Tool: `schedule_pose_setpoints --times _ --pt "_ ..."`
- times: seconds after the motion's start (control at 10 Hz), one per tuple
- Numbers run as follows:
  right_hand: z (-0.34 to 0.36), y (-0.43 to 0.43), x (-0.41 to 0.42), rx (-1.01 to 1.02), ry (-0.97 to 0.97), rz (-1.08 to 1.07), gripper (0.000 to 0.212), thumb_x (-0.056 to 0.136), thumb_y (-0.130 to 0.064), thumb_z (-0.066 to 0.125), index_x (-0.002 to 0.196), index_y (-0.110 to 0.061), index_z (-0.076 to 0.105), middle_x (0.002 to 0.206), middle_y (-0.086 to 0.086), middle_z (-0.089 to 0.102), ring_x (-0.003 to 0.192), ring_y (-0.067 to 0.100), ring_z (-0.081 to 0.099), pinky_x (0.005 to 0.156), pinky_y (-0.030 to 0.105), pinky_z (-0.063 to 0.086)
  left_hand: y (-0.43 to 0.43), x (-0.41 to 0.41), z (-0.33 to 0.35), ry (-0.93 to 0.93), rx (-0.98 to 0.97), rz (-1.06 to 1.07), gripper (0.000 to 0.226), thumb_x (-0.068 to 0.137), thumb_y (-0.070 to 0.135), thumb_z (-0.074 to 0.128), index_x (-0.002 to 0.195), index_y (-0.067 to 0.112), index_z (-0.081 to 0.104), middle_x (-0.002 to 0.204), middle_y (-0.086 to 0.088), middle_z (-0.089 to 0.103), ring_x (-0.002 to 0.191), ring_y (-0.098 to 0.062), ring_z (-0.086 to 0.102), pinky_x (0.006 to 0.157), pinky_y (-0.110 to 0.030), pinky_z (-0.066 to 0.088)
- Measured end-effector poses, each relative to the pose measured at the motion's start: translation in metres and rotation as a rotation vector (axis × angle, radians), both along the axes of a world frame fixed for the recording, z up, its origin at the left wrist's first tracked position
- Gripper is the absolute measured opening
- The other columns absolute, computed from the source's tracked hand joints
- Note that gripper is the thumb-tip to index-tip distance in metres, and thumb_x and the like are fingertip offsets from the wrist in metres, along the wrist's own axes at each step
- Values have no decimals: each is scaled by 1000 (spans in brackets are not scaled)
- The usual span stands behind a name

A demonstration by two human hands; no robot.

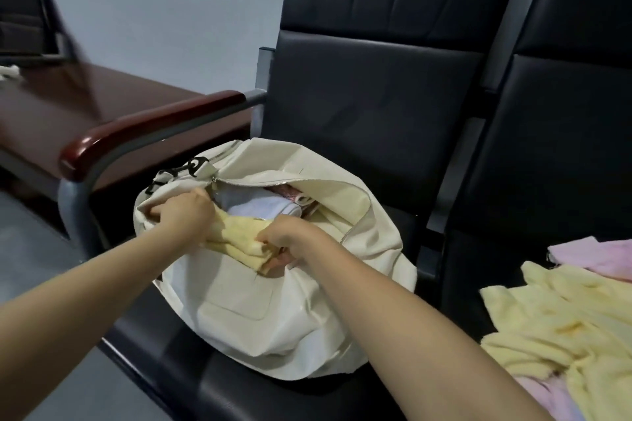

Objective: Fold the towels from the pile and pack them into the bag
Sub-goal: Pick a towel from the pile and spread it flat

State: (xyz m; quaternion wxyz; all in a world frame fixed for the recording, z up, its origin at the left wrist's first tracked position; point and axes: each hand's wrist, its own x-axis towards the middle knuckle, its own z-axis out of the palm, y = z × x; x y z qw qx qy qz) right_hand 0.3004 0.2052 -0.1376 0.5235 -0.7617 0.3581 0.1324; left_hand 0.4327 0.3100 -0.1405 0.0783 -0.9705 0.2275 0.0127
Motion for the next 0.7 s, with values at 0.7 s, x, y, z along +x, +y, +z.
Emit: schedule_pose_setpoints --times 0.7 --pt "-27 24 6 -526 -253 85 55 91 -27 63 131 -9 30 129 19 46 114 38 51 75 34 35 -10 -44 3 203 387 -110 54 98 35 46 142 4 38 147 -12 37 134 -29 39 107 -35 35"
